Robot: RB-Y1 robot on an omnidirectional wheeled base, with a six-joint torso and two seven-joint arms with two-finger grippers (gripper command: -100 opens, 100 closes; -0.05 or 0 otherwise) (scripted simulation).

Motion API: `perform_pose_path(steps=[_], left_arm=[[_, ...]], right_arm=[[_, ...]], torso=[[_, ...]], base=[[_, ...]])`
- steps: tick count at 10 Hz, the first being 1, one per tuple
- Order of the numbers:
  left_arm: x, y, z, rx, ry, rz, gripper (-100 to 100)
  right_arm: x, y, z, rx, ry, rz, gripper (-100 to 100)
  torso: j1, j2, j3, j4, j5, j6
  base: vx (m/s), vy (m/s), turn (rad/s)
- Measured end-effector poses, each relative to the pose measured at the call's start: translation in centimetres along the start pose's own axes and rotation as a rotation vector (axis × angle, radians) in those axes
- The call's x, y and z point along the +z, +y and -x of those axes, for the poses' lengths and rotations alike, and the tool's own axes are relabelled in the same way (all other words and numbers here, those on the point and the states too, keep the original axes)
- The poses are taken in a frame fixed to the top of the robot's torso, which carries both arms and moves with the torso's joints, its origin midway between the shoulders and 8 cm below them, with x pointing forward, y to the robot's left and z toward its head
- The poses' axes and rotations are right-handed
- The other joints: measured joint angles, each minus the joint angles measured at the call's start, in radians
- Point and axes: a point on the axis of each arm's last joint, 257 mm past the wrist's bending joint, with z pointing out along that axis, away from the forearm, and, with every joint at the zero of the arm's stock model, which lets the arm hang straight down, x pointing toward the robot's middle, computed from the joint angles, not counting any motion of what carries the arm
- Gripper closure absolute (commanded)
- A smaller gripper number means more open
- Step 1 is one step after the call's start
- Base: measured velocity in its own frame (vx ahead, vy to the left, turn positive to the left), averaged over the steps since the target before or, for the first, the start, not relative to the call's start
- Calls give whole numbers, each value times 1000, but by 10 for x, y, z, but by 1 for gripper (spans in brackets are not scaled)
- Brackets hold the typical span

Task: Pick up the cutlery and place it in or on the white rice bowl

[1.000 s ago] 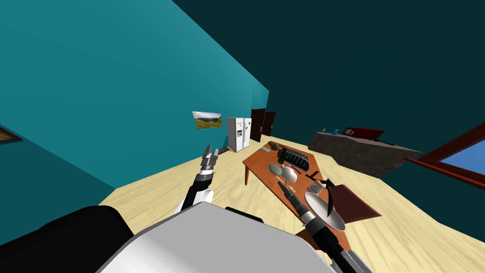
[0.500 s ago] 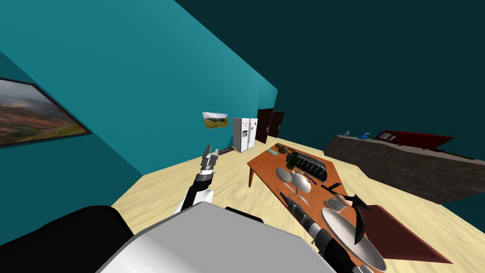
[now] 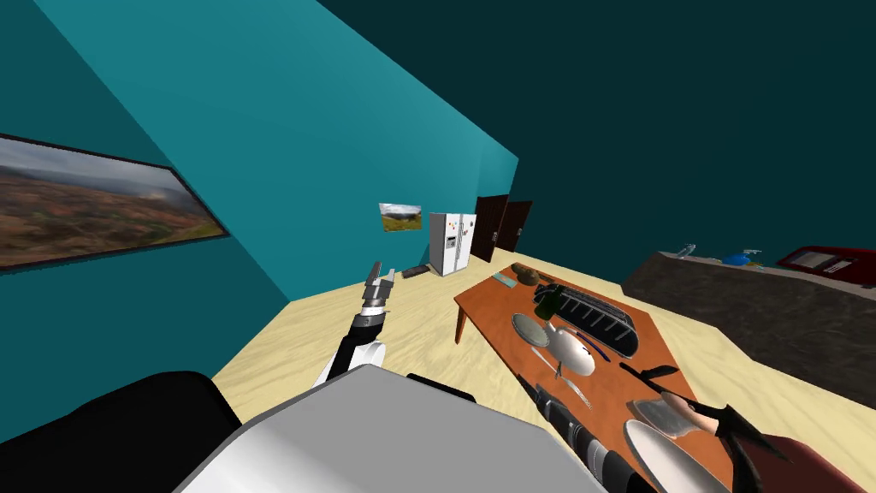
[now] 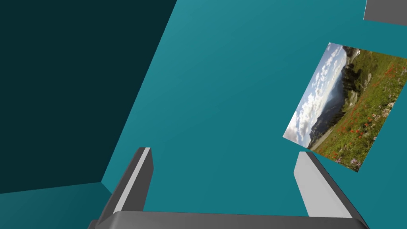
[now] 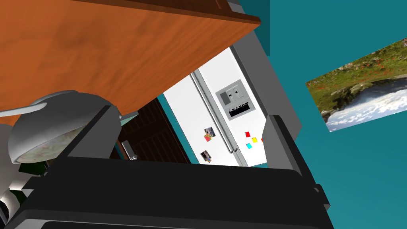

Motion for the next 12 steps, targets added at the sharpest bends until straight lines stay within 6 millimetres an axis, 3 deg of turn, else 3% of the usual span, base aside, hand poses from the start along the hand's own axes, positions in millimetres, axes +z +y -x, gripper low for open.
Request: perform_pose_path(steps=[2, 5, 7, 10, 12], left_arm=[[0, 0, 0, 0, 0, 0, 0], [0, 0, 0, 0, 0, 0, 0], [0, 0, 0, 0, 0, 0, 0], [0, 0, 0, 0, 0, 0, 0], [0, 0, 0, 0, 0, 0, 0]], right_arm=[[-7, -19, -15, -26, 46, -31, -100], [-27, -50, -42, -89, 141, -97, -100], [-59, -81, -68, -145, 233, -150, -100], [-99, -127, -89, -226, 354, -232, -100], [-123, -144, -95, -269, 416, -268, -100]], torso=[[0, 1, 0, 0, 0, -1], [-1, 0, 0, 0, 0, 1], [-1, -2, -1, 0, 0, -1], [-2, -3, -2, -1, 0, 0], [-2, -1, -1, 0, 0, 0]], base=[[53, 1, 362], [48, -11, 96], [76, -21, 304], [72, -26, 231], [62, -36, 283]])
